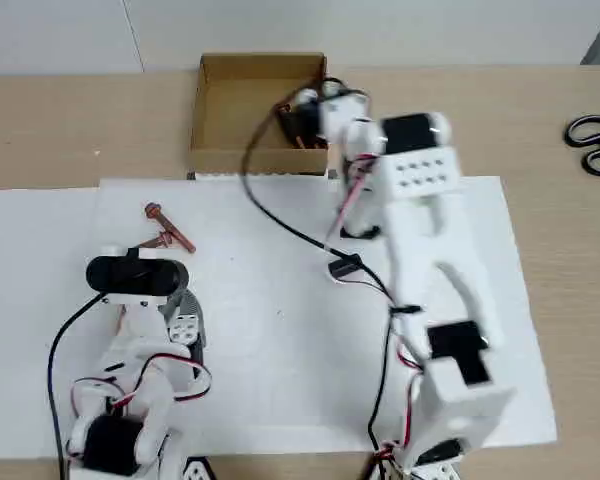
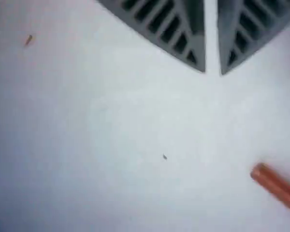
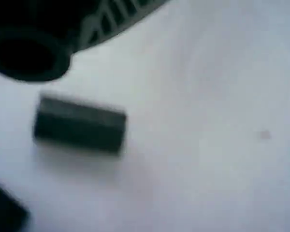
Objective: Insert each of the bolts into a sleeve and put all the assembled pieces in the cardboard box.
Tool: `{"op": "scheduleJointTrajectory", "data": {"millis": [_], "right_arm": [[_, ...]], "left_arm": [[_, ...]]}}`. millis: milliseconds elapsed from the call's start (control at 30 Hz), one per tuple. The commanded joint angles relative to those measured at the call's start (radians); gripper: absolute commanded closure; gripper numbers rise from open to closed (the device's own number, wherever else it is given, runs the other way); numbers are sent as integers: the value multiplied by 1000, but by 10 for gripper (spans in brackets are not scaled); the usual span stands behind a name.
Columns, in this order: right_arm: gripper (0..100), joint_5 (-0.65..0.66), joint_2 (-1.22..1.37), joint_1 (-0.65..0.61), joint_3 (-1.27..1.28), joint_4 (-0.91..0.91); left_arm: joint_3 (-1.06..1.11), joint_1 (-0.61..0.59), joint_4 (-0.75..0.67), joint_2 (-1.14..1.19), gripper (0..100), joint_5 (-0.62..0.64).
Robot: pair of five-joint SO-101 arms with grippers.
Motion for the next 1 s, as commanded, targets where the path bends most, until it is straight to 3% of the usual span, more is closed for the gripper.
{"op": "scheduleJointTrajectory", "data": {"millis": [0,300,600,767,967], "right_arm": [[996,-3,-177,96,158,16],[995,124,-464,292,559,15],[995,130,-716,470,868,-53],[995,172,-837,567,976,-96],[995,210,-941,654,1056,-114]], "left_arm": [[-122,-52,26,0,992,-68],[-352,-230,173,92,992,-133],[-929,-327,411,779,992,-138],[-1087,-388,522,1117,994,-382],[-1116,-434,503,1347,992,-465]]}}
